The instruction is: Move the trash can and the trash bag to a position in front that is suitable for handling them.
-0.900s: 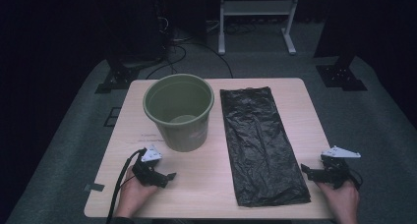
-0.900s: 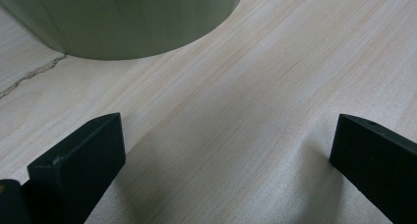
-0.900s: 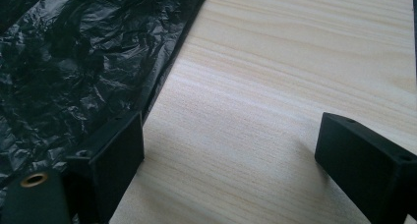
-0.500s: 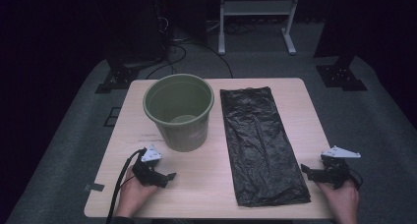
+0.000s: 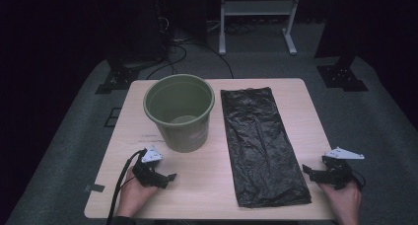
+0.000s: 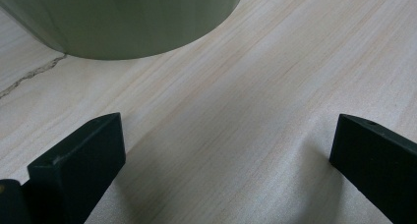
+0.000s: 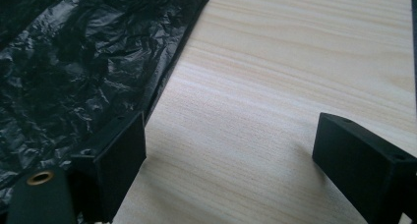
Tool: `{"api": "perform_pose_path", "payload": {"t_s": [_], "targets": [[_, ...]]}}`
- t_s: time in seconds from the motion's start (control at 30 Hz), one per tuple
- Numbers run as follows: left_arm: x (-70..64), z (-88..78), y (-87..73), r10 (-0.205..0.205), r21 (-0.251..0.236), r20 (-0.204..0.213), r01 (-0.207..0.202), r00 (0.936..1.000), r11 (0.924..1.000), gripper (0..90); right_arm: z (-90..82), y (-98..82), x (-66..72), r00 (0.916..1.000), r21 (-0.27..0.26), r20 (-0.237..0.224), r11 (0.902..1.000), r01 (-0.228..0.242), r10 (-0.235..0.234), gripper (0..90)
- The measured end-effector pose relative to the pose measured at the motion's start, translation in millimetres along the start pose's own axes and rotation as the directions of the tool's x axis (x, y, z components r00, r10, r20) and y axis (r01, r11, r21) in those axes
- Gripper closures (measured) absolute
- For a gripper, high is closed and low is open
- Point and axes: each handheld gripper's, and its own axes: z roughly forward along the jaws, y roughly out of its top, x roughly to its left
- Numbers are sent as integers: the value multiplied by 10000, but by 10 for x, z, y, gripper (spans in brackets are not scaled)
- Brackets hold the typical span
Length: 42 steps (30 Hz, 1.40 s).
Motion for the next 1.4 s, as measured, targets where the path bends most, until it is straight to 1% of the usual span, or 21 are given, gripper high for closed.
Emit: {"api": "perform_pose_path", "payload": {"t_s": [0.07,0.13,0.2,0.3,0.33,0.43,0.5,0.6,0.63,0.67,0.77,0.83,0.9,0.97,1.03,1.2,1.27,1.3,1.4], "targets": [[-3,-1,-2,-15,-8,2,15,10000,10000,0,-13,8,7,9999,69,-144,10000,-54,55,119],[-4,-4,-5,-2,-12,7,2,10000,10000,0,-24,40,50,9998,-23,-209,10000,69,-69,119],[-4,-4,-5,0,-10,4,0,10000,10000,0,-18,82,103,9993,-34,-351,9999,106,-107,120],[-5,-5,-6,3,-8,3,-3,10000,10000,0,-8,125,169,9989,-47,-432,9999,163,-165,123],[-5,-5,-6,-1,-14,3,1,10000,10000,0,3,140,185,9983,-40,-541,9998,207,-209,123],[-11,-9,-10,-19,-15,-16,19,10000,10000,0,34,172,240,9973,50,-632,9993,374,-370,130],[-18,-12,-14,-44,-13,-27,44,10000,10000,0,70,198,272,9959,33,-840,9994,343,-339,132],[-18,-13,-14,-41,-4,-30,41,10000,10000,0,131,249,325,9942,66,-1002,9991,410,-401,143],[-18,-13,-14,-42,-5,-28,42,10000,10000,0,154,267,345,9937,108,-1006,9987,499,-485,143],[-18,-13,-14,-42,-4,-28,42,10000,10000,0,175,285,372,9942,161,-891,9979,626,-609,143],[-18,-13,-14,-42,-3,-28,42,10000,10000,0,207,299,416,9932,309,-744,9953,919,-894,146],[-18,-13,-14,-40,-4,-27,40,10000,10000,0,229,285,431,9933,472,-710,9944,946,-911,152],[-19,-13,-14,-44,-4,-32,44,10000,10000,0,239,275,446,9918,555,-771,9928,1063,-1019,211],[-21,-15,-15,-60,-2,-37,60,10000,10000,0,246,269,458,9907,586,-837,9919,1126,-1075,220],[-25,-19,-18,-43,6,-32,43,10000,10000,0,242,271,450,9905,580,-859,9919,1128,-1076,250],[-28,-21,-22,-33,-13,-8,33,10000,10000,0,229,253,467,9879,340,-965,9915,1253,-1216,346],[-28,-21,-22,-33,-13,-6,33,10000,10000,0,222,252,468,9878,346,-965,9914,1261,-1223,376],[-28,-21,-22,-37,-12,-11,37,10000,10000,0,217,253,468,9882,343,-961,9918,1233,-1196,417],[-28,-21,-22,-32,-13,-14,32,10000,10000,0,206,246,471,9864,264,-1050,9912,1299,-1265,503]]}}
